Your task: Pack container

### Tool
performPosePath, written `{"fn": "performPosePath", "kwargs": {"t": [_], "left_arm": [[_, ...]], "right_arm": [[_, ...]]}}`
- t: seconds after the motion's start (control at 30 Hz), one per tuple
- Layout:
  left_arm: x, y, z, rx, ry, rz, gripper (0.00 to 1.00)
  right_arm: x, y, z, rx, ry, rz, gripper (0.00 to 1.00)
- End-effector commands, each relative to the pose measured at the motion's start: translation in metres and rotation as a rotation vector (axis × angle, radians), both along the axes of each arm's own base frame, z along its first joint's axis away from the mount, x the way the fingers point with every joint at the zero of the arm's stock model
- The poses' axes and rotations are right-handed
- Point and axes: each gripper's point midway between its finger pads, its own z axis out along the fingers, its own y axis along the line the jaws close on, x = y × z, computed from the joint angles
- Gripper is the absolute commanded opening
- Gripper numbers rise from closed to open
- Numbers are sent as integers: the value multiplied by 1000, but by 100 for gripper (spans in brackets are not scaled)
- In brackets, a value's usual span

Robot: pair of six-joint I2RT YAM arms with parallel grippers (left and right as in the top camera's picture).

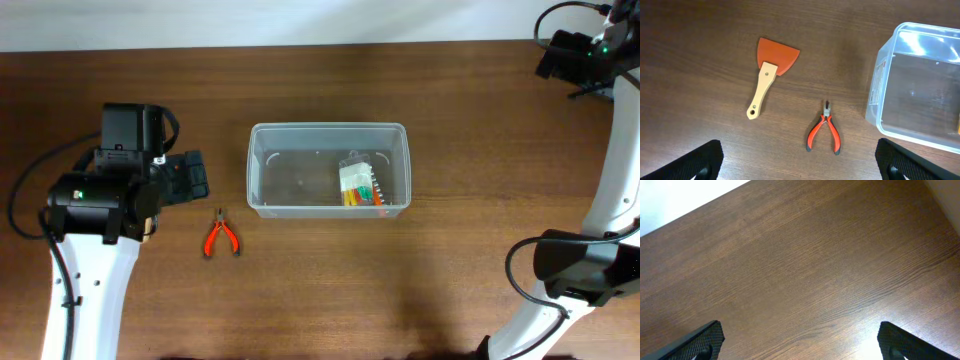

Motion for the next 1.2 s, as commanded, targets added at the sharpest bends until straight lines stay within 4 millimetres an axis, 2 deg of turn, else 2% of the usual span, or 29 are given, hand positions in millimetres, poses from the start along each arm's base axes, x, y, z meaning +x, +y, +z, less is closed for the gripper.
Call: {"fn": "performPosePath", "kwargs": {"t": [0.0,0.3,0.6,0.77,0.83,0.93,1.1,1.17], "left_arm": [[-1,0,1,-3,-4,0,99],[7,0,6,-6,-40,0,99],[4,0,4,-3,-29,-5,99],[-2,-20,-5,-22,35,-199,100],[-11,-21,-15,-23,86,-218,99],[-23,-20,-40,-12,174,-247,97],[-43,-18,-96,17,316,-329,92],[-47,-19,-115,24,342,-362,84]], "right_arm": [[-1,1,10,-16,-21,4,99],[-1,1,10,-16,-21,4,99],[-1,1,10,-16,-21,4,99],[-1,1,10,-16,-20,4,99],[-1,0,10,-17,-20,4,99],[-1,1,10,-16,-21,4,99],[-1,1,10,-16,-21,4,99],[-1,1,10,-16,-21,4,99]]}}
